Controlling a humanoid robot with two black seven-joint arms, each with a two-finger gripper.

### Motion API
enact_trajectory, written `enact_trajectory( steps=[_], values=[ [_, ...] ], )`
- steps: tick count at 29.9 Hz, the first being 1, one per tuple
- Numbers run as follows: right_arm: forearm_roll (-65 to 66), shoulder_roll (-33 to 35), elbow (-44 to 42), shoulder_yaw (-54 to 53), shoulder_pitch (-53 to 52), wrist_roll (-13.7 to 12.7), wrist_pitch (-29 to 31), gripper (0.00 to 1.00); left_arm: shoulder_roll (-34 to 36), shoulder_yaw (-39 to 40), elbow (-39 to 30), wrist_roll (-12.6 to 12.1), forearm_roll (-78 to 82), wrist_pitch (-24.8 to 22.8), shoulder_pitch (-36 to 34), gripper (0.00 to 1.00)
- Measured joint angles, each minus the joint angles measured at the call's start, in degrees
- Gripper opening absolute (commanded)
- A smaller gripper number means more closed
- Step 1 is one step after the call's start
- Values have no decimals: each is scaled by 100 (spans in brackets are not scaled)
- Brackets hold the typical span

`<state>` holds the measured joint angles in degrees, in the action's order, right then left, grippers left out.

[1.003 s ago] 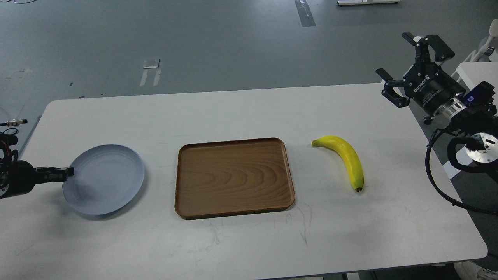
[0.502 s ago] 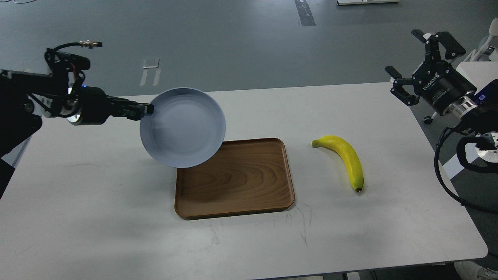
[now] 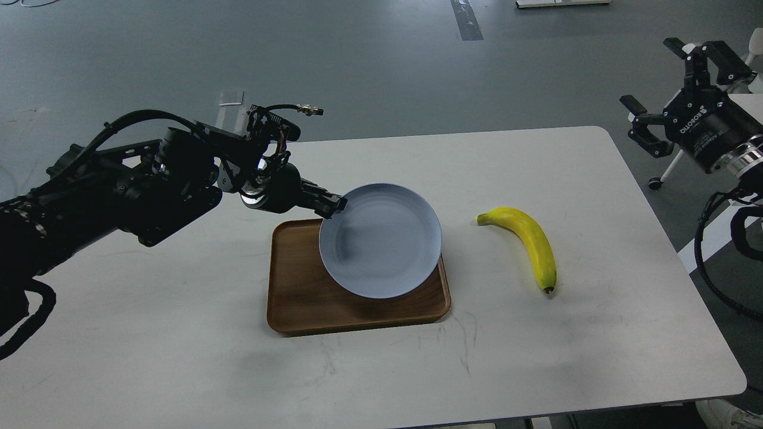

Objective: Place banana on plate with both arms

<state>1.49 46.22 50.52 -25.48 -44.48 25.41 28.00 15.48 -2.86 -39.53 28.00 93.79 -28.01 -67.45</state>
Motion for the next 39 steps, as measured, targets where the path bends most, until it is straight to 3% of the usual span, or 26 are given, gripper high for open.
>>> enact_trajectory(
  steps=[14, 16, 17, 20, 21, 29, 39],
  values=[
    [-2, 43, 7, -2, 1, 8, 0, 100, -149, -165, 159, -65, -21, 0, 257, 1],
    [-2, 44, 7, -2, 1, 8, 0, 100, -151, -164, 169, -77, -27, 0, 287, 30],
    [-2, 43, 8, -2, 1, 8, 0, 100, -151, -164, 171, -84, -32, 0, 302, 36],
    [-2, 43, 10, -2, 1, 8, 0, 100, -144, -164, 179, -145, -90, 8, 332, 77],
    [-2, 43, 11, -2, 2, 8, 0, 100, -139, -164, 181, -163, -119, 24, 334, 100],
    [0, 43, 4, -1, 43, 8, 0, 100, 170, -82, 169, -130, -1498, 70, 216, 100],
    [33, 37, 17, 52, 45, 8, 0, 100, 1708, 166, 163, 0, -7214, 3, 220, 100]
  ],
)
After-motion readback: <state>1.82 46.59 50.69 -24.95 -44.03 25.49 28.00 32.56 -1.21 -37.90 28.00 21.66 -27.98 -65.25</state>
